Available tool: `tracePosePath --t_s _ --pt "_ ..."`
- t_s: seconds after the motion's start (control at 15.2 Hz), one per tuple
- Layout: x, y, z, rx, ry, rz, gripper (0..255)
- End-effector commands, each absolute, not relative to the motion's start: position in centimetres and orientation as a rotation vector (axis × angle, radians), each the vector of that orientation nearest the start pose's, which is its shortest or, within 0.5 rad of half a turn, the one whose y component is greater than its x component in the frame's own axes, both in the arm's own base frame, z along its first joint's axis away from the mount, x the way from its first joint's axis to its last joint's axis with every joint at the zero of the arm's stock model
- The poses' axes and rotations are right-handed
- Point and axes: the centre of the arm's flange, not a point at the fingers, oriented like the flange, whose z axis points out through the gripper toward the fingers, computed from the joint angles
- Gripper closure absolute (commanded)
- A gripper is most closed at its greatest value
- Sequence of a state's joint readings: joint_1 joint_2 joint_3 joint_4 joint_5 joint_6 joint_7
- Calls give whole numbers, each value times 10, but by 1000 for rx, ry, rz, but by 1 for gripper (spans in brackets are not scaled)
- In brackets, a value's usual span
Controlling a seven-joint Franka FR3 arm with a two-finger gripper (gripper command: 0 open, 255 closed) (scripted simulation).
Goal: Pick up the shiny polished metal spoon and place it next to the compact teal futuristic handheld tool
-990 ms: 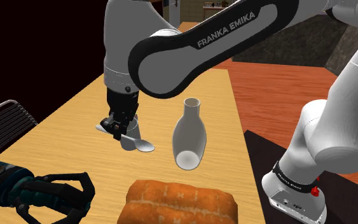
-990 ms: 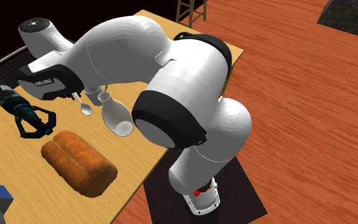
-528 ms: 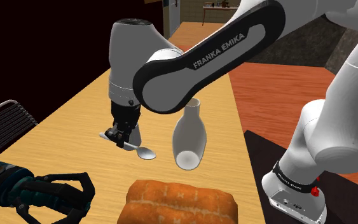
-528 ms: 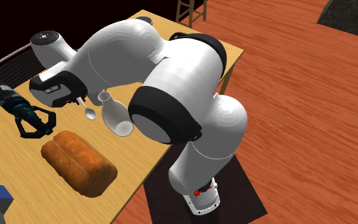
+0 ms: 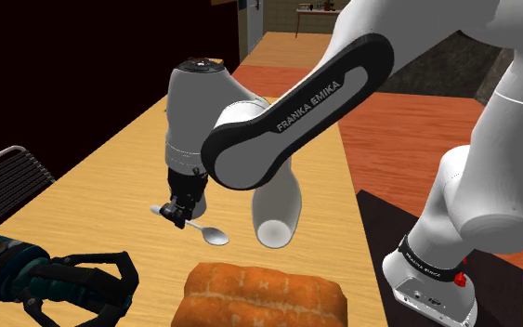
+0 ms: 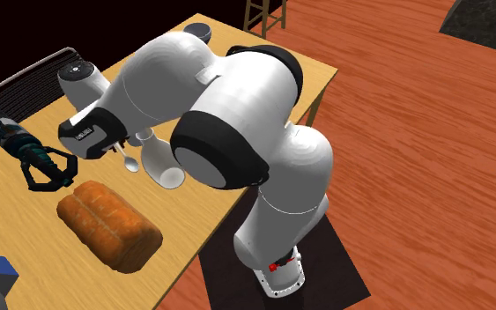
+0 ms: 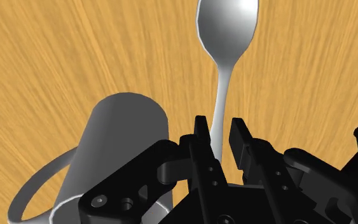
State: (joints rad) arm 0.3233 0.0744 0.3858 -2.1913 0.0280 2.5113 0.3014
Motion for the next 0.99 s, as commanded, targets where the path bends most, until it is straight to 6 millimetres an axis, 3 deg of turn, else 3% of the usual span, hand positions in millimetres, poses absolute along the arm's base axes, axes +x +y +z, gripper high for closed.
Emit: tracePosePath --t_s 0.0,0.26,0.79,0.86,0.92 --pt "430 367 370 -2910 -564 -294 255" --pt "430 367 346 -2911 -564 -294 255" --pt "430 367 346 -2910 -564 -294 255" --pt "430 367 346 -2911 -564 -294 0" --pt "430 367 346 -2911 -564 -294 0"
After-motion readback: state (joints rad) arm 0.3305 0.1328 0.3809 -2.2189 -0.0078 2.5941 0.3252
